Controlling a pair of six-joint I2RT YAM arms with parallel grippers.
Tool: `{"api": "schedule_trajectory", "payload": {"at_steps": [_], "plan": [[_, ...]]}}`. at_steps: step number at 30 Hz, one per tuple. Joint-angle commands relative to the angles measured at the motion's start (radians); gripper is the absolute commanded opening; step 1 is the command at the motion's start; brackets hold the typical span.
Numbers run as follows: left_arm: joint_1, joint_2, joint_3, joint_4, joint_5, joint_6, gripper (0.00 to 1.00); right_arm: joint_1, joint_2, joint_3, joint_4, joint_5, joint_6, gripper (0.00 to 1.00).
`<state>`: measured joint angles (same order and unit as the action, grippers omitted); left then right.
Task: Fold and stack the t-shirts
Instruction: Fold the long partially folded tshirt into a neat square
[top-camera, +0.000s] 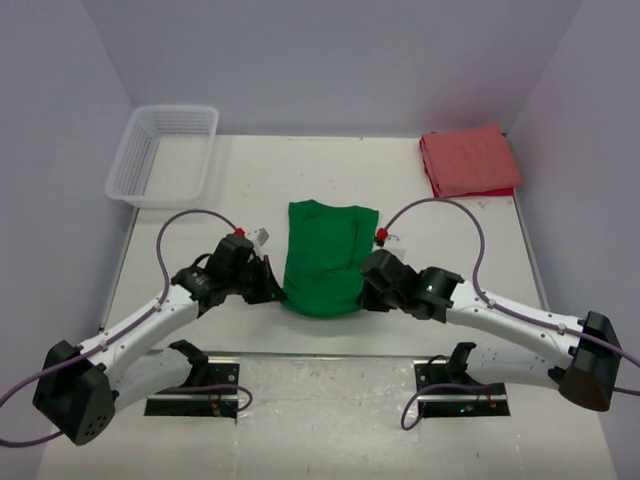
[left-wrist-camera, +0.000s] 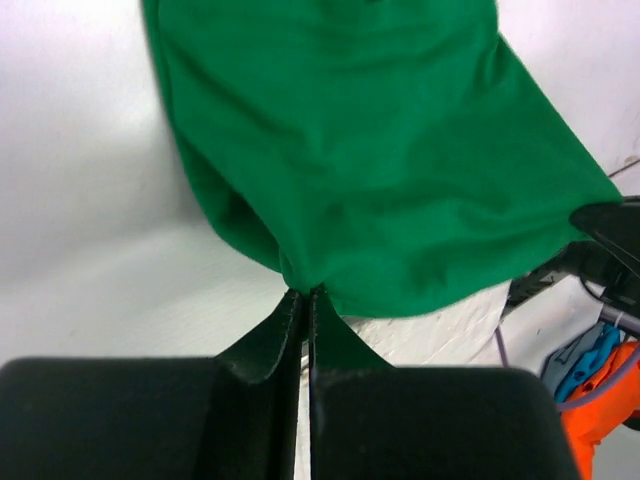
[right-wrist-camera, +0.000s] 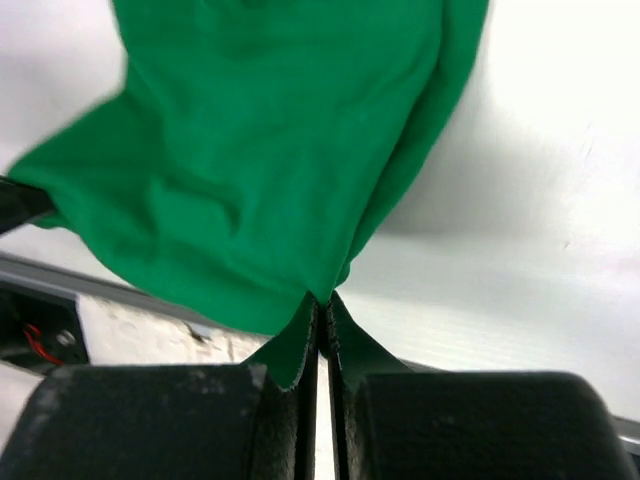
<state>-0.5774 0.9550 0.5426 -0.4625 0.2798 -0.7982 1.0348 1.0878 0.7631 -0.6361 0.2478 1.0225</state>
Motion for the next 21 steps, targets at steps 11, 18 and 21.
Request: {"api": "schedule_trajectory", "payload": {"at_steps": [11,18,21], "plan": [[0.151,0.611,0.633,0.122,-0.019,0.208,0.0,-0.406,0.375,0.477,-0.088,-0.039,-0.401,0.0],[0.212,0.941,0.93,0.146,-0.007,0.223,0.0,-0.559,0.71,0.691,-0.024,-0.168,-0.521,0.0],[0.241,1.094,1.006,0.193,0.042,0.241,0.0,-0.626,0.891,0.855,-0.034,-0.205,-0.567,0.0]]}}
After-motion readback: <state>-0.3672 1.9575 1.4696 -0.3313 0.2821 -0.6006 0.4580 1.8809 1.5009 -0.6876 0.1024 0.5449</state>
